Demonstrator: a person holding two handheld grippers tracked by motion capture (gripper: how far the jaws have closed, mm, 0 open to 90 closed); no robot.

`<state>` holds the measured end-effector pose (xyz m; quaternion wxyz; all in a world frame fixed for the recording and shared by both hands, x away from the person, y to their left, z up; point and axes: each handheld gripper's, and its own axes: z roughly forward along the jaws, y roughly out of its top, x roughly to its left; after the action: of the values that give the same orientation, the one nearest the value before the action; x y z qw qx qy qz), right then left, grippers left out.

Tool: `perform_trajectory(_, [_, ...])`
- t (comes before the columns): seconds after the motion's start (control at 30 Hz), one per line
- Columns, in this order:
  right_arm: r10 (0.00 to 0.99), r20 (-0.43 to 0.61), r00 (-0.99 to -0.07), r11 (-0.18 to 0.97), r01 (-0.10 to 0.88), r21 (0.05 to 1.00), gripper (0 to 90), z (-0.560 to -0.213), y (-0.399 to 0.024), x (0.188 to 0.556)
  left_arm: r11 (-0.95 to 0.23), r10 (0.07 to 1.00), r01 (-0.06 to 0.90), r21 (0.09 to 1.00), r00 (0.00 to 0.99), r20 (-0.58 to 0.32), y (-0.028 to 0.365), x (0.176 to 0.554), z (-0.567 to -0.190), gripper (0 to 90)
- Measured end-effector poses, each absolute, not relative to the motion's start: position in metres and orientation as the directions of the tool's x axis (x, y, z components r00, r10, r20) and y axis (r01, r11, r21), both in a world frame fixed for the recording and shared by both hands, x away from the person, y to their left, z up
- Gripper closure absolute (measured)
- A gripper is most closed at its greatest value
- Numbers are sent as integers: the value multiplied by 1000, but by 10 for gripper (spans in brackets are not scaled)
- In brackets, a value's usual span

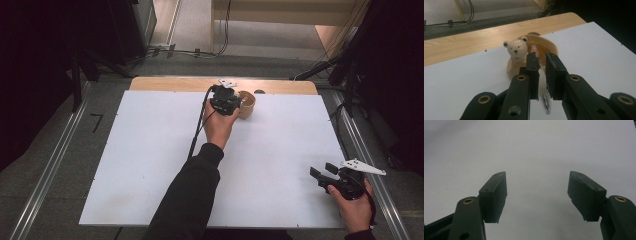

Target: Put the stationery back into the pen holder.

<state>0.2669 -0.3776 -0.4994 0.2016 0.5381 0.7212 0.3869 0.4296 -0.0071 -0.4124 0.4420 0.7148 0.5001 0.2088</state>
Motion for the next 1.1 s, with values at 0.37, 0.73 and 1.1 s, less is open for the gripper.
perform_trajectory(0.37, [934, 124, -336, 121, 622, 774, 304, -500, -379, 267, -103, 895, 512, 853, 422, -145, -10, 428, -411, 756])
perform_trajectory(0.73, [933, 121, -340, 126, 622, 773, 304, -501, -378, 266, -112, 885, 505, 856, 443, -145, -7, 416, -423, 700])
perform_trajectory(1.1, [934, 117, -338, 131, 627, 768, 303, -502, -377, 267, -87, 918, 534, 841, 371, -140, 12, 412, -437, 418])
